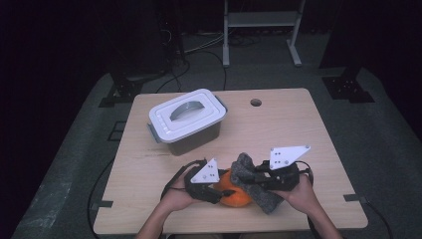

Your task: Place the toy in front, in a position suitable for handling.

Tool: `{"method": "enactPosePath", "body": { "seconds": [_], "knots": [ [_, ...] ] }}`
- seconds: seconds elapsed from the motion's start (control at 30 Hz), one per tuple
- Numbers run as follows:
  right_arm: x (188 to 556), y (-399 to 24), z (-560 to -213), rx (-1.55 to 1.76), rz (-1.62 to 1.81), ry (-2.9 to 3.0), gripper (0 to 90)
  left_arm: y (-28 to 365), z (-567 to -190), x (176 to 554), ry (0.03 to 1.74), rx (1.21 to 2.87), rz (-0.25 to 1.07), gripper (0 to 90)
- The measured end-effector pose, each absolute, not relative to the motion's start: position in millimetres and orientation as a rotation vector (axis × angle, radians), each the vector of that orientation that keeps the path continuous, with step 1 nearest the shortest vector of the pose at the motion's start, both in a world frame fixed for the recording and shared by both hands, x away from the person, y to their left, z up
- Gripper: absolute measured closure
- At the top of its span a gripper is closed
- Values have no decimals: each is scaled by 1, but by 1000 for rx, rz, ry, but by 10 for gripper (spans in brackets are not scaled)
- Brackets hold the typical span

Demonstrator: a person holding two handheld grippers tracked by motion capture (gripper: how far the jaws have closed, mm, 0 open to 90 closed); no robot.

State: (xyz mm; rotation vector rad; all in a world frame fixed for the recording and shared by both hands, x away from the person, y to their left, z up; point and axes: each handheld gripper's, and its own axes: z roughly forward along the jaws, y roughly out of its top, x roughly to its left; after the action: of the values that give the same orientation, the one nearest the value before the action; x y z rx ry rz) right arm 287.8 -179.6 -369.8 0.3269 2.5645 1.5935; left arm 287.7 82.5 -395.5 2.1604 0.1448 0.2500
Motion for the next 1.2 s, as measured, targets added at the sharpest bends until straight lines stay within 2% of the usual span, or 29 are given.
{"method": "enactPosePath", "body": {
  "seconds": [0.3, 0.53, 0.77, 1.1, 1.17, 1.2],
  "knots": [
    [304, -196, -391, 455, 1576, 2584, 760, 99, -393, 298, 235, 2137, 279, 436],
    [303, -196, -387, 479, 1611, 2544, 759, 99, -391, 298, 300, 2163, 392, 434],
    [304, -187, -392, 495, 1574, 2558, 759, 89, -396, 295, 287, 2173, 376, 402],
    [313, -202, -406, 612, 1527, 2595, 760, 84, -398, 292, 222, 2177, 288, 363],
    [313, -206, -409, 629, 1513, 2600, 759, 85, -398, 293, 215, 2176, 296, 338],
    [313, -207, -411, 640, 1506, 2610, 759, 85, -398, 293, 226, 2170, 304, 290]
  ]
}}
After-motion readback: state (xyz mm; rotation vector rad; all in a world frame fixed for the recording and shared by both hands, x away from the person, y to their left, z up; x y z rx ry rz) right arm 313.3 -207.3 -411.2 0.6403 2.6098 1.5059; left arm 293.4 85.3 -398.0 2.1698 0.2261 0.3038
